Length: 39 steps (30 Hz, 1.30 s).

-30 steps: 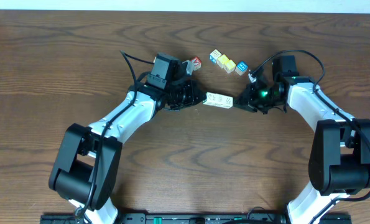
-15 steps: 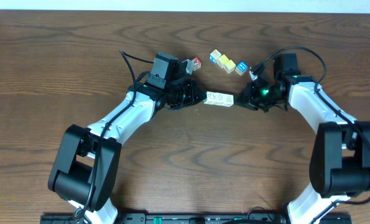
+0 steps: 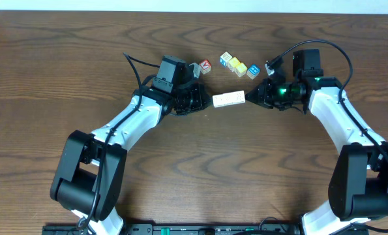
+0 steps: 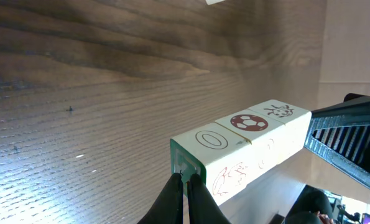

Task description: Lift 3 blocks

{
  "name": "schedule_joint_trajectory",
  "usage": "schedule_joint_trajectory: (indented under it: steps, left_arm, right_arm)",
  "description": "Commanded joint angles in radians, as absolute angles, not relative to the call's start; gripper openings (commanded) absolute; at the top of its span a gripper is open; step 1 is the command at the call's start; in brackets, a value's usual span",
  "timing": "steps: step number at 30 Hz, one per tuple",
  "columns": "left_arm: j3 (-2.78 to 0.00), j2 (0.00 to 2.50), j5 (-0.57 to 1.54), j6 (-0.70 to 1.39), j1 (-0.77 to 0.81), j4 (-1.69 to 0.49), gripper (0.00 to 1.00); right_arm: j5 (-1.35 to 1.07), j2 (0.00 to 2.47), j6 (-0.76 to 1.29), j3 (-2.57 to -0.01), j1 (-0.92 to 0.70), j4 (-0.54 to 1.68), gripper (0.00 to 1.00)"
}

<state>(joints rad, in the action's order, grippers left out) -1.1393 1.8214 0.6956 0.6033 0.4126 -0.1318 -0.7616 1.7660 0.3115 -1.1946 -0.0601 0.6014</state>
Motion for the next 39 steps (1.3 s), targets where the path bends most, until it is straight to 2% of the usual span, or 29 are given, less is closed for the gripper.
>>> schedule_joint_trajectory:
  steps: [1, 9, 39]
  left_arm:
    - [-1.14, 1.78, 0.8, 0.608, 0.45, -0.11, 0.07]
    - [-1.14, 1.768, 0.801, 0.609, 0.45, -0.11, 0.07]
    - [-1.139, 1.748, 0.743, 0.607, 0.45, -0.126, 0.07]
  right_arm:
    - [-0.952, 1.75, 0.329, -1.211, -0.107, 0.603, 0.01]
    - [-0.891, 1.75, 0.327, -1.211, -0.107, 0.636, 0.01]
    - [-0.925, 1.75, 0.337, -1.211, -0.107, 0.594, 0.01]
